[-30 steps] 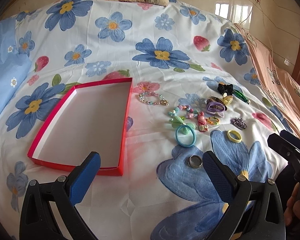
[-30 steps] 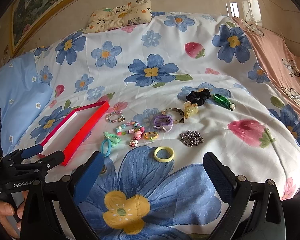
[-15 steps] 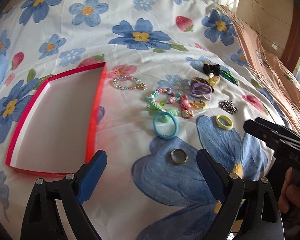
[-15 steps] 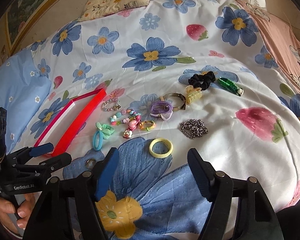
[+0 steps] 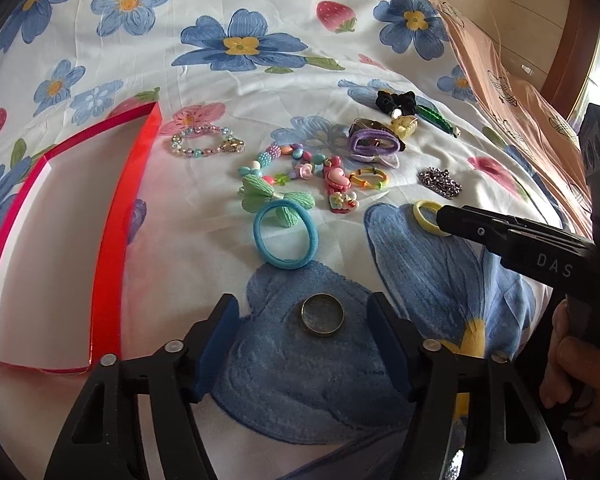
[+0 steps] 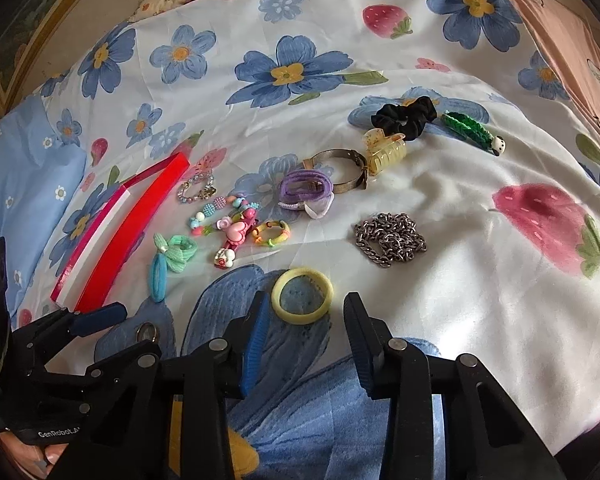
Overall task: Organize jewelry
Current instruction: 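Grasp the gold ring with the left gripper while the right gripper grasps the yellow bangle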
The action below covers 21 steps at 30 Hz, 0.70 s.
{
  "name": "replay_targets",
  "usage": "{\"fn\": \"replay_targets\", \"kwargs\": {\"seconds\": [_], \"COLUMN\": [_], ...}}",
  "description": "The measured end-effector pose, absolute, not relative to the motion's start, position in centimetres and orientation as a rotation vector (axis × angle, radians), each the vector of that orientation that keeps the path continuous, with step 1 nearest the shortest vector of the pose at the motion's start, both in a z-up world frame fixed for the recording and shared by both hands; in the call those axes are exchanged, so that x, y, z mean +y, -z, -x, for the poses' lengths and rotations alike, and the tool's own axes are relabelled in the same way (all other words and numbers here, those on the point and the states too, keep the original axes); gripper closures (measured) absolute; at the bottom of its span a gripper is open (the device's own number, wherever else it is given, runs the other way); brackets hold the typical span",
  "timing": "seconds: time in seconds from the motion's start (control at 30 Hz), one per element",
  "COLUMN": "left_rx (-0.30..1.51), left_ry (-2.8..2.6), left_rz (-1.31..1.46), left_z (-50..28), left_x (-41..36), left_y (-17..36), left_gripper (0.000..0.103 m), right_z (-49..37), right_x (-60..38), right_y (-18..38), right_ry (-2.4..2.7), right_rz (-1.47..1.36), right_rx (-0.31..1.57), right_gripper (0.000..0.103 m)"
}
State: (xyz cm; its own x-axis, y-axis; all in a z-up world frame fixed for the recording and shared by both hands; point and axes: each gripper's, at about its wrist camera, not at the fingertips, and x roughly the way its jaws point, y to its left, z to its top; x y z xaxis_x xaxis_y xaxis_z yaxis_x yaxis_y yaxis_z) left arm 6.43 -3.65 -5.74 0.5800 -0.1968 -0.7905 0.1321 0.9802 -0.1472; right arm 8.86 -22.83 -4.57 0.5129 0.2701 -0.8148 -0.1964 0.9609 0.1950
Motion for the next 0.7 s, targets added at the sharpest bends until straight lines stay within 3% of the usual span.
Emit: {"fn": "replay_targets", "kwargs": {"seconds": [0.07, 0.27, 0.37, 0.7], "left_rx": [0.937, 0.938, 0.932, 0.889], "left_ry": [0.193, 0.210, 0.213, 0.205], "left_rz": [0.082, 0.102, 0.101, 0.121], "left_z": [-6.7, -7.0, -6.7, -5.0], "left_x": [-3.6, -3.5, -3.6, -2.5], "left_y": [6.0, 6.4, 6.4, 4.7], "left_gripper": [0.046, 0.080, 0.081, 0.081], "right_z": [-9.2, -9.7, -9.6, -8.9], "right_x": [-22.7, -22.6, -22.7, -21.8], "right_y": [4.8, 5.5, 5.4, 4.1], "right_ry": [-0.278, -0.275, -0.276, -0.321], "right_rz": [-0.079, -0.074, -0.076, -0.083], "right_rx": [1.001, 1.019, 1.017, 0.990], "right_gripper": [0.069, 0.091, 0.098, 0.100]}}
